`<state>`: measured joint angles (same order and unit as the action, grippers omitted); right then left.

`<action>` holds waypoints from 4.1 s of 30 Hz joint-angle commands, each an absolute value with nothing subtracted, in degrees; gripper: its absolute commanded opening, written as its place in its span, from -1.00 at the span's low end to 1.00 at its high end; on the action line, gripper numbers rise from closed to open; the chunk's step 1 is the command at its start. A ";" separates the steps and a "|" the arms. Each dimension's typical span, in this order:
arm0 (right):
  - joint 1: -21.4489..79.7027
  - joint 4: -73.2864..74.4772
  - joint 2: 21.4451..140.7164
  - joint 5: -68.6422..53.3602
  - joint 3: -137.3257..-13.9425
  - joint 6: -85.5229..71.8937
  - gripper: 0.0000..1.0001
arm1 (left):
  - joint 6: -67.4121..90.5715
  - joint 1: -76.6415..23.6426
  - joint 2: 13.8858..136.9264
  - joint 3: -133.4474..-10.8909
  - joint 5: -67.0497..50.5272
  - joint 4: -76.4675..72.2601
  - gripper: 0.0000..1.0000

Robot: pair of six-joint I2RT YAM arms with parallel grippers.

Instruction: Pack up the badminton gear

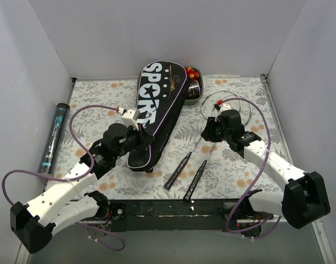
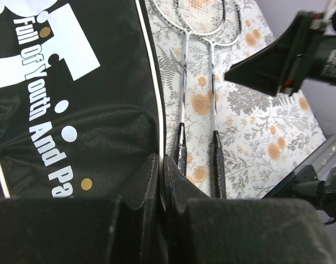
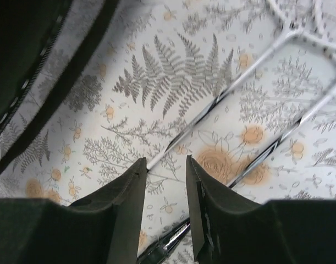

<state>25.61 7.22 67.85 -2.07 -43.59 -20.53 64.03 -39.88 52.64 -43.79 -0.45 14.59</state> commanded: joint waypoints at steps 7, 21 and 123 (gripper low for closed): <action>25.75 15.20 79.69 2.62 -50.01 -32.25 -0.21 | 66.62 -40.34 47.20 -37.62 1.94 11.34 -1.00; 25.84 15.82 92.63 8.96 -56.51 -40.60 -0.13 | 66.62 -40.61 45.44 -33.14 -2.98 8.09 -1.00; 47.29 39.82 35.51 4.40 -37.36 -47.28 -0.97 | 69.26 -42.45 52.82 -40.69 -2.81 5.01 -1.00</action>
